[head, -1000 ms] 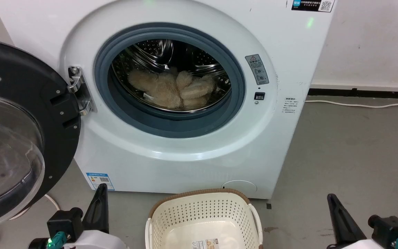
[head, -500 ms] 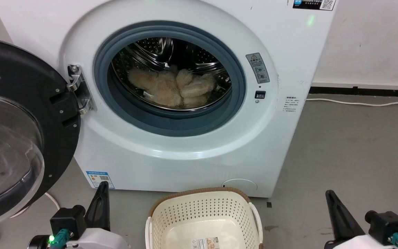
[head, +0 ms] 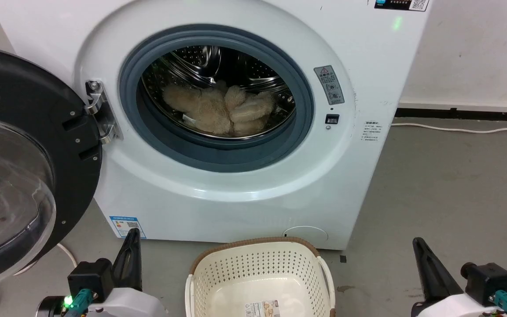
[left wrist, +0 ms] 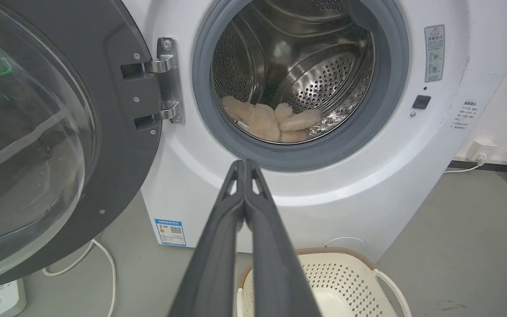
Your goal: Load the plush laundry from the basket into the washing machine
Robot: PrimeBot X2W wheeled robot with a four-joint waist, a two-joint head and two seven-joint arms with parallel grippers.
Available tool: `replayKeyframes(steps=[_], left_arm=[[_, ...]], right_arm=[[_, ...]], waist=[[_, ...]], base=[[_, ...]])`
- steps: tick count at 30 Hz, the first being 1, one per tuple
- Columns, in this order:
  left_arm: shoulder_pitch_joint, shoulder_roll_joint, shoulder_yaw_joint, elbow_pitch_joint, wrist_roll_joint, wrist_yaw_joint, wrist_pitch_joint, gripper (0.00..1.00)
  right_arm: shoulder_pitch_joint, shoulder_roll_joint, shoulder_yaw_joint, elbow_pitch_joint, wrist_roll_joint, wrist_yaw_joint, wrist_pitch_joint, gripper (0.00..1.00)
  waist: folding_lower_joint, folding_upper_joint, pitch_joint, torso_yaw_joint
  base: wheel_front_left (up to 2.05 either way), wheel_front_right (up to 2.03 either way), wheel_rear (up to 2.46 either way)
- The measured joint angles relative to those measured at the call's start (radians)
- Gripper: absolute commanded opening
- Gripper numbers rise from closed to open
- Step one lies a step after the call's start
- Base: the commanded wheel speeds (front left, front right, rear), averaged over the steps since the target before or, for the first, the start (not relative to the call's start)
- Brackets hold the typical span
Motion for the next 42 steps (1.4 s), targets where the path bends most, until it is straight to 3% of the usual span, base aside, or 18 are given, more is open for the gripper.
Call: replayKeyframes(steps=[42], left_arm=[[-0.016, -0.102, 0.104, 0.0, 0.177, -0.085, 0.062, 0.0]], right_arm=[[-0.048, 0.0, 0.007, -0.006, -0.087, 0.0, 0.034, 0.0]], waist=[[-0.0001, 0.0, 0.019, 0.003]], base=[[0.0, 0.0, 0.0]])
